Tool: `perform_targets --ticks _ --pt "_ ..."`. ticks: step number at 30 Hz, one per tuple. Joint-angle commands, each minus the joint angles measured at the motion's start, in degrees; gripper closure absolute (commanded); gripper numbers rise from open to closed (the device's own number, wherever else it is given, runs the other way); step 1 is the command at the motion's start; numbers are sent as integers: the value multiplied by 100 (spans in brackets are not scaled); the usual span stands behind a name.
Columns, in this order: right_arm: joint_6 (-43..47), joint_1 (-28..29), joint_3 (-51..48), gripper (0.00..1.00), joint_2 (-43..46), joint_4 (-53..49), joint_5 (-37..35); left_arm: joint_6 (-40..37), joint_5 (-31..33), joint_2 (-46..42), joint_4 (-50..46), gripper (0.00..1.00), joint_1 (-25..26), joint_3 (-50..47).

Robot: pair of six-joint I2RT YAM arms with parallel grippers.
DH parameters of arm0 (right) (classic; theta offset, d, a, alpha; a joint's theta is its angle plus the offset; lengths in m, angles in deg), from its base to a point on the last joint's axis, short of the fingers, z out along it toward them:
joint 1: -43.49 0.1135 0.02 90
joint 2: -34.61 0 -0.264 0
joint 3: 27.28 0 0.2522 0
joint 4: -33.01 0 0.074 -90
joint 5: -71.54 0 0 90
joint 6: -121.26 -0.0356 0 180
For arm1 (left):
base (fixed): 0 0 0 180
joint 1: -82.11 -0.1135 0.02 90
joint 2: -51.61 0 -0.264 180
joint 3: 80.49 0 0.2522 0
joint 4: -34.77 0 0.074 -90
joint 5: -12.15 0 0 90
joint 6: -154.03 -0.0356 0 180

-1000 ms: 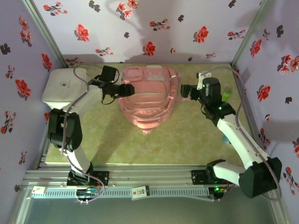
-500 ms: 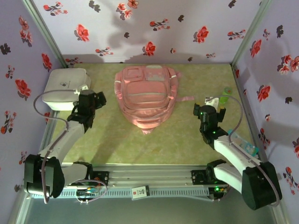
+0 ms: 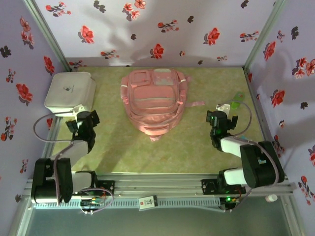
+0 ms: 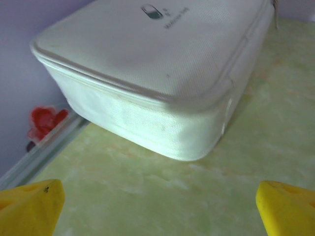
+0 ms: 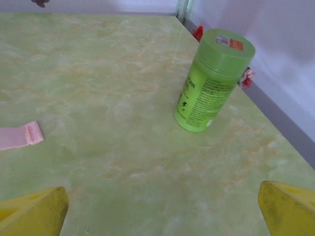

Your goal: Pack books, pencil case, and school supplies into a backpack

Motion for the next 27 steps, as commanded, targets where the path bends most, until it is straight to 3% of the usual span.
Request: perform_targets --ticks 1,7,11,13,18,23,27 --pt "202 -161 78 1 -258 903 559 -560 -836 282 1522 0 -74 -276" --pt "35 -523 -9 1 -745 1520 1164 -906 -2709 818 2513 0 -468 -307" --pt "3 -639 -234 1 -1021 2162 1521 -957 -3334 1224 2664 0 -558 -264" --pt "26 -648 -277 1 -1210 2512 1514 -954 -3383 1423 2840 0 -565 -266" --pt "-129 -668 31 1 -1154 1835 1292 -957 -3341 1904 3038 0 -554 -148" --pt "-263 -788 111 1 -1117 1589 1369 -1151 -3261 1920 2384 0 -515 187" --pt "-273 -805 115 1 -1124 1589 1381 -1136 -3101 1918 2386 0 -473 194"
